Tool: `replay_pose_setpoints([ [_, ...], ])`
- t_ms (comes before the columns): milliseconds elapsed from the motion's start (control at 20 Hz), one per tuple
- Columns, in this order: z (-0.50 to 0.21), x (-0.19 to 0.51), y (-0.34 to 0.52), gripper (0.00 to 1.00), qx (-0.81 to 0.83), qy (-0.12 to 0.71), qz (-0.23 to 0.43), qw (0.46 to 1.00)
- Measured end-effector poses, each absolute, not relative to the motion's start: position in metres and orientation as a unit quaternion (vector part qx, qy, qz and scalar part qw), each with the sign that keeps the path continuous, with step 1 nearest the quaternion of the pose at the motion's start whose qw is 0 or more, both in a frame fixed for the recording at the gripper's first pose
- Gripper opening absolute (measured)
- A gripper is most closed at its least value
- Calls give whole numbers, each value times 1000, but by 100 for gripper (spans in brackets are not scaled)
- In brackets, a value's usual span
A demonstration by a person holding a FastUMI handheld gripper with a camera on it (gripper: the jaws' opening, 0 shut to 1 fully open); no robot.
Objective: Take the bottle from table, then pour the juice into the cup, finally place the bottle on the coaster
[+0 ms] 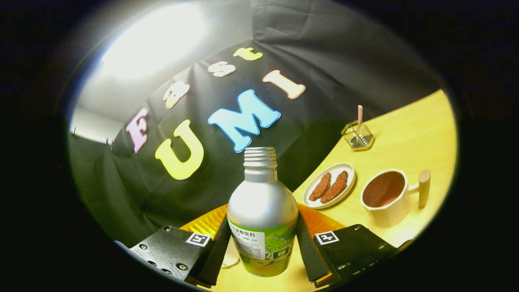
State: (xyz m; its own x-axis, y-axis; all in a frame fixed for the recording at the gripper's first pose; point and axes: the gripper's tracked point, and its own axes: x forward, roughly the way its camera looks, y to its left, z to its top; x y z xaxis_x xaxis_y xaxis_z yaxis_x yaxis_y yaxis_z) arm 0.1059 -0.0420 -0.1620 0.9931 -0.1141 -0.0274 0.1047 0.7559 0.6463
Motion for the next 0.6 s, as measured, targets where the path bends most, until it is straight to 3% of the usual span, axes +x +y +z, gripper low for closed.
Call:
replay_pose_setpoints([
  [250, -153, 99, -42, 79, 192, 12, -91, 977],
  [600, -140, 118, -29, 79, 12, 51, -82, 995],
])
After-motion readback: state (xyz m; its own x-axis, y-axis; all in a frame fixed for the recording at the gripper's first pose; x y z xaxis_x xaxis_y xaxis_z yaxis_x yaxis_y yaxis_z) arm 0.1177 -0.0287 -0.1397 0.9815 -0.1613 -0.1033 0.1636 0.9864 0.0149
